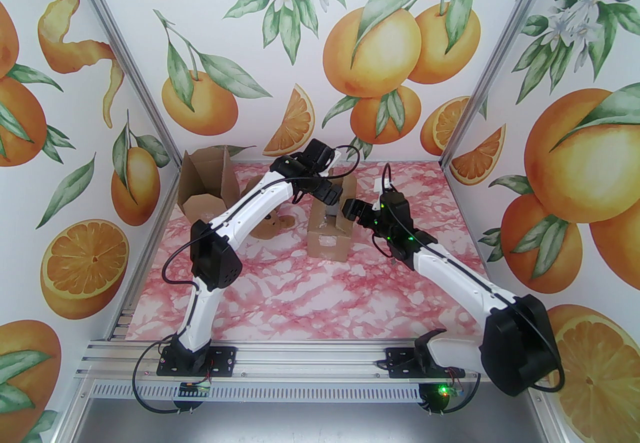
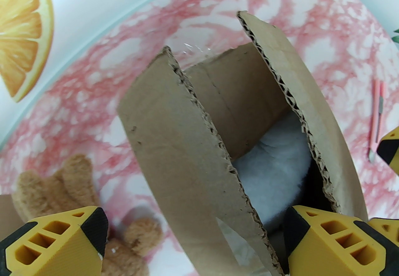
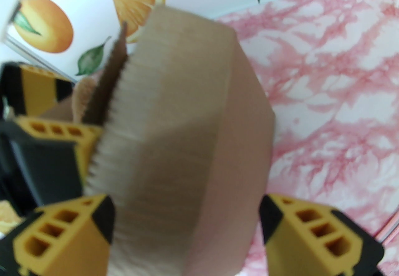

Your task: Unpack the express box

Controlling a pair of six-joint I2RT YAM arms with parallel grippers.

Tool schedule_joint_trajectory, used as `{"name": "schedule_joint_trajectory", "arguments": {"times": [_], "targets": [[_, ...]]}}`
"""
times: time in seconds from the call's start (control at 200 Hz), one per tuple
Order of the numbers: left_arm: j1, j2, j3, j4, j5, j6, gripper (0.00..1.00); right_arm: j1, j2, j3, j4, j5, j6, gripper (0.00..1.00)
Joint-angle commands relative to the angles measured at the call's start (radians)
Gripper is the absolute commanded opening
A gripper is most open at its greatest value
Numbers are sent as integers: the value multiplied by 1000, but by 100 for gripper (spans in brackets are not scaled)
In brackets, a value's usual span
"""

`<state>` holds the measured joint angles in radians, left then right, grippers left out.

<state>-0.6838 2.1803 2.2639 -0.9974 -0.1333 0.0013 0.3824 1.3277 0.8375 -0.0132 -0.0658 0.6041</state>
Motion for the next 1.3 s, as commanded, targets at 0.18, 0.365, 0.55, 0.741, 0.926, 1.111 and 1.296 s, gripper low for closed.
{"name": "schedule_joint_trajectory", "arguments": {"times": [0.18, 0.365, 0.55, 0.741, 0.926, 1.111, 1.296], "targets": [[5, -9, 42, -29, -88, 19, 86, 19, 40, 46, -41, 66, 8, 82], [23, -15, 48, -41, -69, 17, 77, 25, 56, 57, -63, 79, 16, 82], [45, -35, 46, -34, -39, 8, 61, 28, 62, 62, -77, 92, 17, 82], [83, -51, 46, -32, 17, -2, 42, 29, 73, 84, -102, 101, 15, 83], [124, -65, 46, -34, 87, -4, 25, 29, 81, 117, -135, 113, 2, 83], [153, -78, 46, -22, 173, -27, 11, 31, 79, 195, -196, 120, -1, 83], [173, -96, 42, 14, 254, -86, 1, 54, 105, 359, -381, 178, 58, 83]]}}
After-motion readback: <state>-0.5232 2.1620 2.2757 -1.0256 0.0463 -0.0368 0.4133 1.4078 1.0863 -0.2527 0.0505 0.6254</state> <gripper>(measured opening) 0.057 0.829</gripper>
